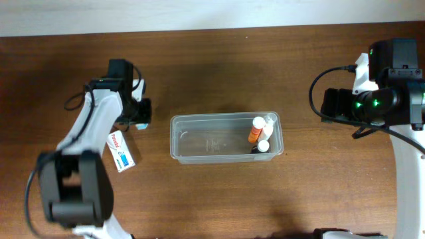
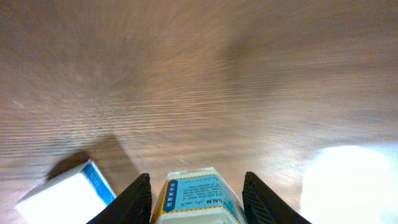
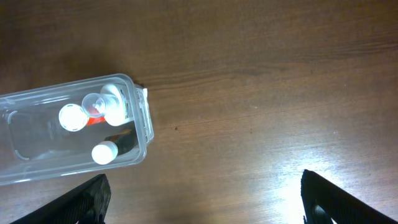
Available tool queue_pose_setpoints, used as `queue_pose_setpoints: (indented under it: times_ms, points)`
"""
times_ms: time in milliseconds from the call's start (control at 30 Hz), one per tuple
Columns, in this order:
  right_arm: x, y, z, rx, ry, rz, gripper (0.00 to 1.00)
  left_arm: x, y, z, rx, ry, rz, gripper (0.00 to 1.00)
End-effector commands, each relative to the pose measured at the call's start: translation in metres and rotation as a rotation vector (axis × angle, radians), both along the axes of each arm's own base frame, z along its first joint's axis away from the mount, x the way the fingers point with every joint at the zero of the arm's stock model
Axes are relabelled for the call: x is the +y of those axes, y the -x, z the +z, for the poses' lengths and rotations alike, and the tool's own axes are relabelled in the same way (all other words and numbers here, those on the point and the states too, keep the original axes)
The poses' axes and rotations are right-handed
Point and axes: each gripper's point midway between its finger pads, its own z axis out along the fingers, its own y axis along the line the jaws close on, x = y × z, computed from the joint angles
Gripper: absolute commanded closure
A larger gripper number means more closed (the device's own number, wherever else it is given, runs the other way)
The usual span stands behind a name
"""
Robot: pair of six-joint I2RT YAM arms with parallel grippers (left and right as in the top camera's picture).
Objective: Pack container
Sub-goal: 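Grasp the small orange-capped jar with the left gripper, then place the jar into the container center and release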
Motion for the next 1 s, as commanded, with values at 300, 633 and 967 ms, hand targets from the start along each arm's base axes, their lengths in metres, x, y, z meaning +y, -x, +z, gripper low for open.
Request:
queue_pose_setpoints:
  times_ms: [300,633,967]
  points:
    - [-0.003,-0.001,-0.004,0.016,0.007,0.003,0.11,-0.191,0.067,0.106,-0.233,0.13,-0.398,0.67]
    - [-0.003,-0.001,-0.004,0.016,0.008,0.003,0.11,-0.274,0.09,-0.011,-0.019,0.096,-0.447,0.67]
    - [-0.003,0.0,-0.005,0.021,0.009,0.006,0.11,-0.247,0.057,0.032,-0.117,0.058,-0.398,0.29]
